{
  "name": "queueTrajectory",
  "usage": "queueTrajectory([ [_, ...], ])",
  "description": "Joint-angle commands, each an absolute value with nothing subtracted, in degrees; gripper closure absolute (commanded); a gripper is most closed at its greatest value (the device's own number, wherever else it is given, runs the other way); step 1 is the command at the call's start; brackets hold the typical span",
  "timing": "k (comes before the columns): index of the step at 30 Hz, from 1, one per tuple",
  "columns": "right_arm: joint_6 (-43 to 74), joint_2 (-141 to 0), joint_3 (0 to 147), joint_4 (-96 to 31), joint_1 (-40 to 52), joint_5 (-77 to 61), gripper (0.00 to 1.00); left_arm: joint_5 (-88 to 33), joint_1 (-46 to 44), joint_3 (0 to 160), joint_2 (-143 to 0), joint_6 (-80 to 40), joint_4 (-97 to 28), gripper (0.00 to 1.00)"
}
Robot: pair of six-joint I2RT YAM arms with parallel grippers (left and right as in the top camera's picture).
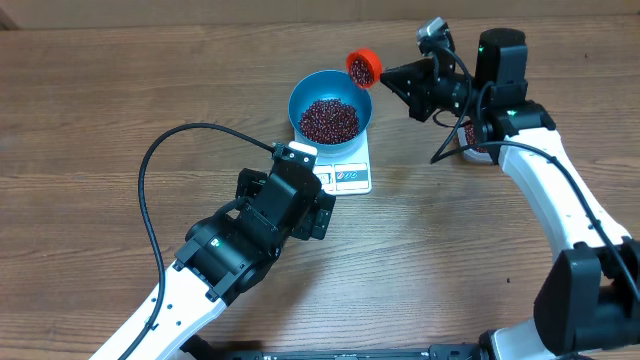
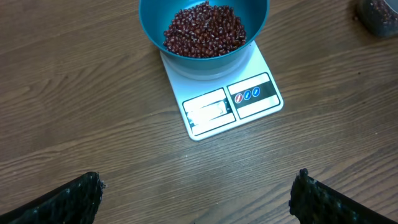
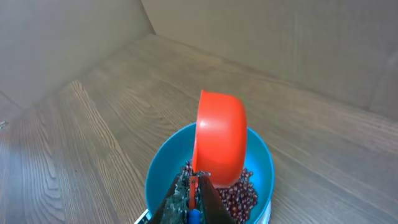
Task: Scoop item into bowl and weigh 150g on scale
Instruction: 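Tilt the red cup to pour beans into the teal bowl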
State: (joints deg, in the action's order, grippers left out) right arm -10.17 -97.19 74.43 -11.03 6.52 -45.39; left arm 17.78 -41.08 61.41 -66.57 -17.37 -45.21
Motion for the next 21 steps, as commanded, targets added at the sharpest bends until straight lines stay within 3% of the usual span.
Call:
queueTrajectory([
  [1,-10.6,-98.0,74.3,-10.5,6.8,-45.0,0.96,18.0,-40.5,61.2,-66.8,-16.9,-45.2,0.01],
  [21,-7.5,-98.0,74.3,-10.3,6.8,-45.1,0.96,18.0,-40.5,61.2,-66.8,-16.9,-45.2,0.01],
])
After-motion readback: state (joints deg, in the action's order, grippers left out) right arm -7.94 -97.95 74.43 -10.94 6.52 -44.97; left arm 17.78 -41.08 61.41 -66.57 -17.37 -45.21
